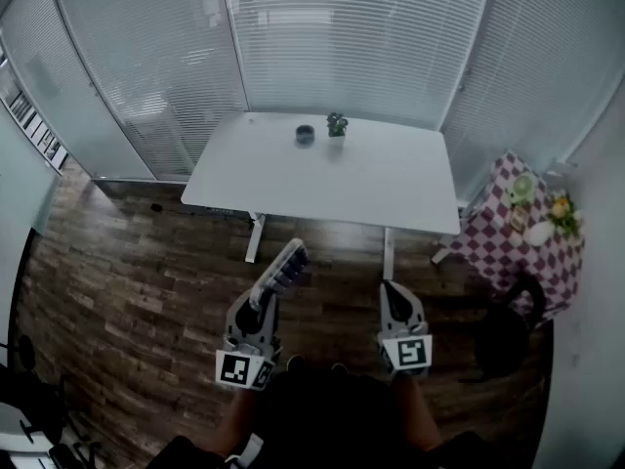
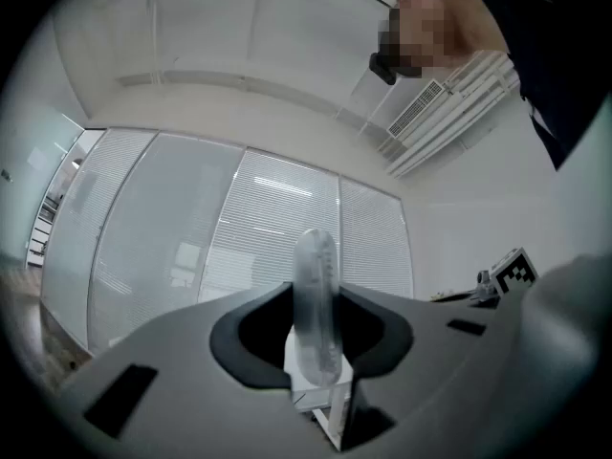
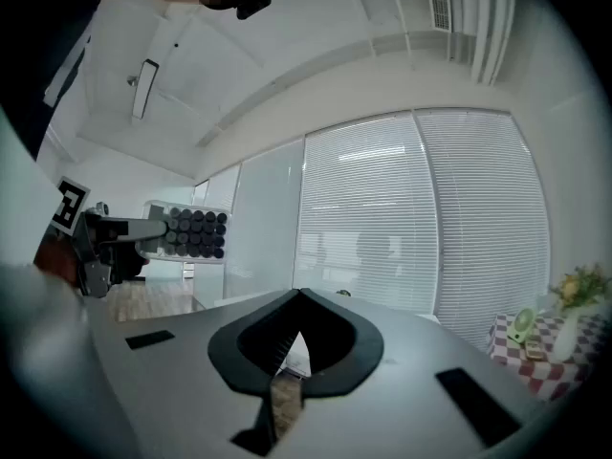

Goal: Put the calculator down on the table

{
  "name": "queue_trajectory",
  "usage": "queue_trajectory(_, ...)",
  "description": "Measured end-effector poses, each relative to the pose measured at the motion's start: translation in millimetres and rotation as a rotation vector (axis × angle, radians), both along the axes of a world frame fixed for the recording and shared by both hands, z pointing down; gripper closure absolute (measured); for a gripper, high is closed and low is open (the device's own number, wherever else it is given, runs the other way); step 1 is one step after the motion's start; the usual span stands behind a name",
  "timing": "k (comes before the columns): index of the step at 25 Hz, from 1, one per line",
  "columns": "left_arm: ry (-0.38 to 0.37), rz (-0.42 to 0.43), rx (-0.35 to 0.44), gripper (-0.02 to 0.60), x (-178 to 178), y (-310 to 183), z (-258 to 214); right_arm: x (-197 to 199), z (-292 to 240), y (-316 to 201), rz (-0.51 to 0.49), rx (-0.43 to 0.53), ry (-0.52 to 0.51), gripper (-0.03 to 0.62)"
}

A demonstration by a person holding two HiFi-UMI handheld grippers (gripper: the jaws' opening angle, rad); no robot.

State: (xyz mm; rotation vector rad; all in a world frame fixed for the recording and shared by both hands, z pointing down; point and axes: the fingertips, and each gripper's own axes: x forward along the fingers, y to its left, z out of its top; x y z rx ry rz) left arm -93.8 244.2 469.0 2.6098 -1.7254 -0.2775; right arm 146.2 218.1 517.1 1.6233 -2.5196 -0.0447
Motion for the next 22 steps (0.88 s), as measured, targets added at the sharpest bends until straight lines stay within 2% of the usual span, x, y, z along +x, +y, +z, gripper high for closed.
queue_trajectory(8, -0.028, -0.001, -0.024, 0.480, 10.4, 9.7, 11.3, 6.5, -1.6, 5.2, -0.021, 0.029, -0.050, 0.588)
queue_trajectory(14, 0.011, -0.011, -0.008, 0.480, 15.1, 7.0, -0.6, 15.3, 3.5, 4.4, -0.020, 0.021, -0.045, 0.588)
queue_trajectory(18, 0.007, -0.016, -0.007, 0.480, 15.2, 11.8, -2.9, 18.9, 6.1, 5.6, -0.011, 0.007, -0.039, 0.588)
queue_trajectory(22, 0.001, -0.018, -0.007, 0.480, 20.0, 14.7, -4.5, 22.8, -2.8, 6.2, -0.012, 0.040, -0.073, 0.588)
